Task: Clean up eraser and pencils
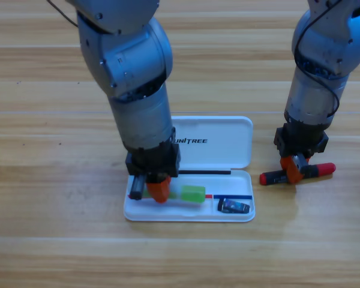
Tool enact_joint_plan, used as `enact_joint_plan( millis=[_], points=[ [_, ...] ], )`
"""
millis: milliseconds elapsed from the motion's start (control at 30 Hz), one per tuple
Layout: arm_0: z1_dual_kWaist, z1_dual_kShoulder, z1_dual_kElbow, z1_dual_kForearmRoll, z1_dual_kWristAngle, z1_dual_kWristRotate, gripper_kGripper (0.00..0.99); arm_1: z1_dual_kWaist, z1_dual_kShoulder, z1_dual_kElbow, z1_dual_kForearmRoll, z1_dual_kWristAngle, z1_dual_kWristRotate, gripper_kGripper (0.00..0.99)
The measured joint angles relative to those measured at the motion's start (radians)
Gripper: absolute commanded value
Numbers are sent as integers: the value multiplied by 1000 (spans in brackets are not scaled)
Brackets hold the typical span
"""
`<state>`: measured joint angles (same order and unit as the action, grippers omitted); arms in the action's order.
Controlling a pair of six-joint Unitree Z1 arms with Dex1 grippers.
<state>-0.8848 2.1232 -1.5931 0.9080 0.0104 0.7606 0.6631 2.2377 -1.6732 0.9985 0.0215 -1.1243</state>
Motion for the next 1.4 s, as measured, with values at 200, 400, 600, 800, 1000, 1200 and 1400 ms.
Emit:
enact_joint_plan(
  millis=[200,400,600,800,1000,1200,1400],
  points=[
    [0,0,-5,0,-2,-8,0,0,-4,7,0,0,0,0],
    [0,4,-5,0,-18,-35,0,0,-9,16,0,0,0,0],
    [0,18,-5,2,-25,-46,0,0,-20,33,6,0,0,0],
    [0,22,-5,2,-29,-53,0,0,-73,45,46,0,11,0],
    [-1,22,-5,4,-29,-54,0,2,-162,43,106,0,48,0],
    [-1,22,-6,5,-29,-79,963,15,-226,34,151,0,109,0],
    [-2,22,-6,18,-29,-82,990,48,-237,8,173,13,157,0]
  ],
)
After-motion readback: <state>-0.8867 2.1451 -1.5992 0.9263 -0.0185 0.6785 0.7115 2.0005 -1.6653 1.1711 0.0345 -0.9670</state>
